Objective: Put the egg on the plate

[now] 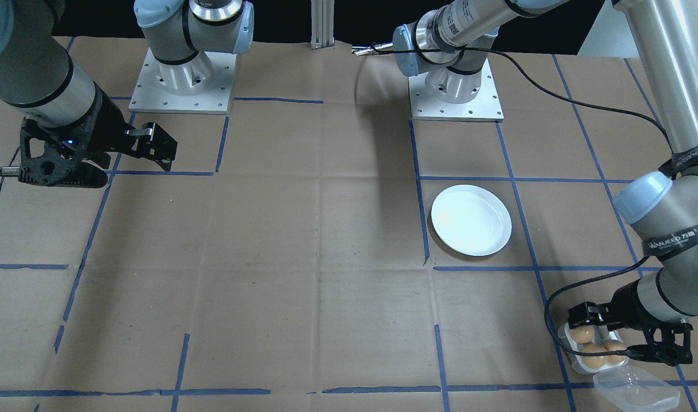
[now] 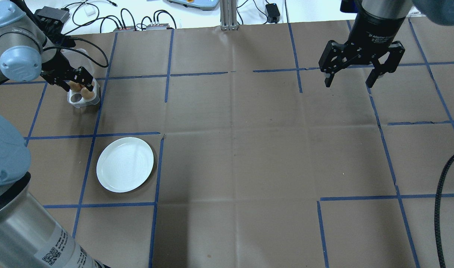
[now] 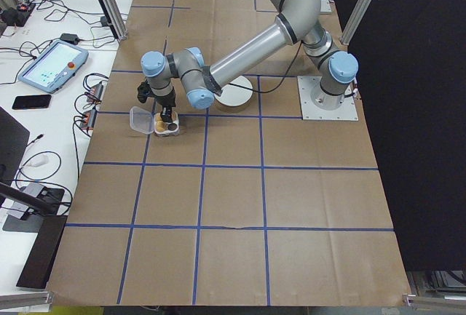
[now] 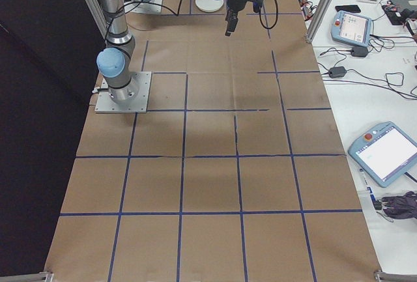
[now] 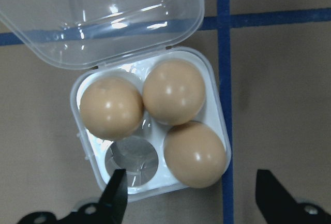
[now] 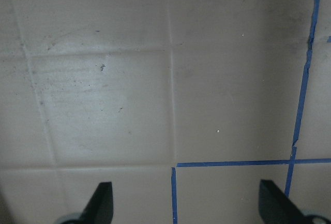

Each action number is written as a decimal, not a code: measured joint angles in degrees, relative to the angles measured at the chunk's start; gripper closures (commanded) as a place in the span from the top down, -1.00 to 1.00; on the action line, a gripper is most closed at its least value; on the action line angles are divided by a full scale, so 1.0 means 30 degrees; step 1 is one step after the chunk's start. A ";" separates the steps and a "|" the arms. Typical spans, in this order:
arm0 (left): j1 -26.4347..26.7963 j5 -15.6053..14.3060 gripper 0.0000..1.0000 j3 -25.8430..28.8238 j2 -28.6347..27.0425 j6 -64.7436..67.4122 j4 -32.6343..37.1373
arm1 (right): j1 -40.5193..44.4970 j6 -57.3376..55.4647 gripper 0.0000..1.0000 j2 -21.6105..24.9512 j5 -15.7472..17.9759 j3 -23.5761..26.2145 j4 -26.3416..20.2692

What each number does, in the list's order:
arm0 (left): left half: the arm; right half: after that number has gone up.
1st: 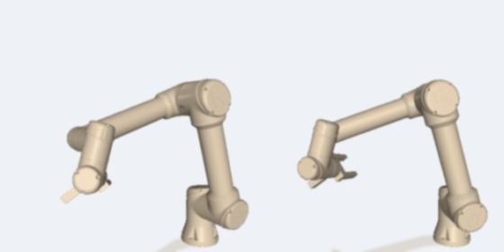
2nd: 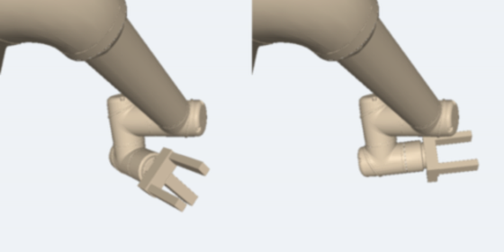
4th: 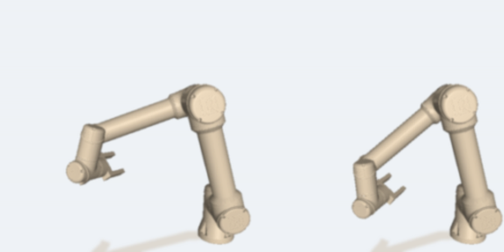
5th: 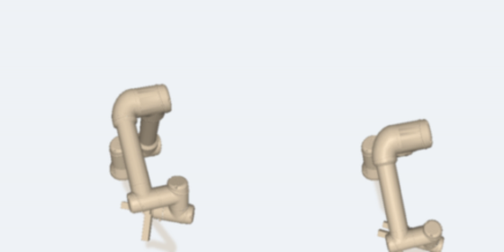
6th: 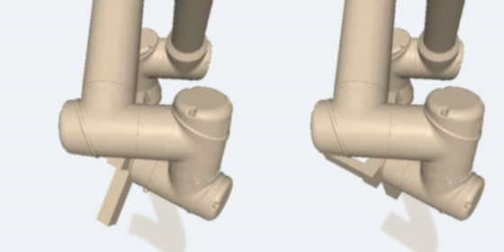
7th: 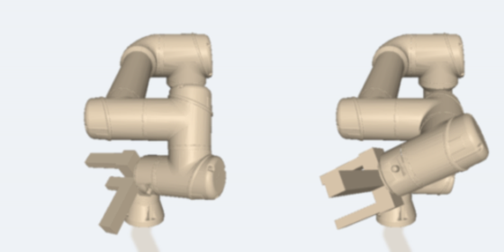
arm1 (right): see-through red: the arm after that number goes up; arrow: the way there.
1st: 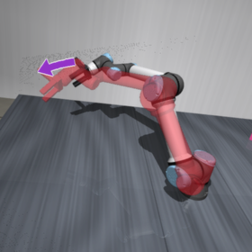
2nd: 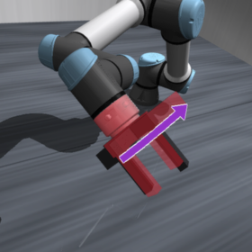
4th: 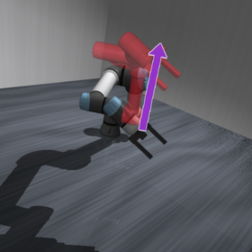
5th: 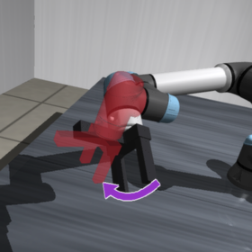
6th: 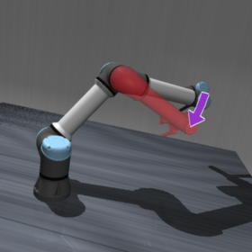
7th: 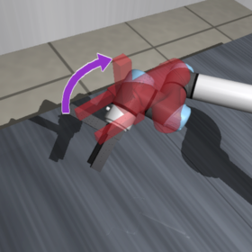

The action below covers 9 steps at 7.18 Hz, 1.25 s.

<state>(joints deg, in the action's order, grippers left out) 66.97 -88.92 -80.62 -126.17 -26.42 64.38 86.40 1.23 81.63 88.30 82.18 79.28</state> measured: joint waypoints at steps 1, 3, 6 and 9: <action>0.0008 0.0001 0.51 0.0033 -0.0025 0.0027 -0.0009 | 0.0000 0.0000 1.00 0.0005 0.0007 0.0000 0.0000; 0.0014 0.0017 0.49 0.0013 -0.0099 0.0044 -0.0013 | 0.0000 -0.0001 1.00 0.0005 0.0006 0.0000 0.0000; 0.0029 0.0016 0.49 -0.0008 -0.0269 0.0065 -0.0002 | 0.0000 0.0000 1.00 0.0005 -0.0010 0.0000 0.0001; 0.0049 0.0022 0.13 0.0169 -0.0593 0.0177 -0.0013 | 0.0000 0.0000 1.00 0.0006 -0.0018 0.0000 0.0000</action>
<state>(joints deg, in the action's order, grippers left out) 67.12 -88.85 -80.11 -127.95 -25.89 64.34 86.40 1.23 81.65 88.24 82.18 79.28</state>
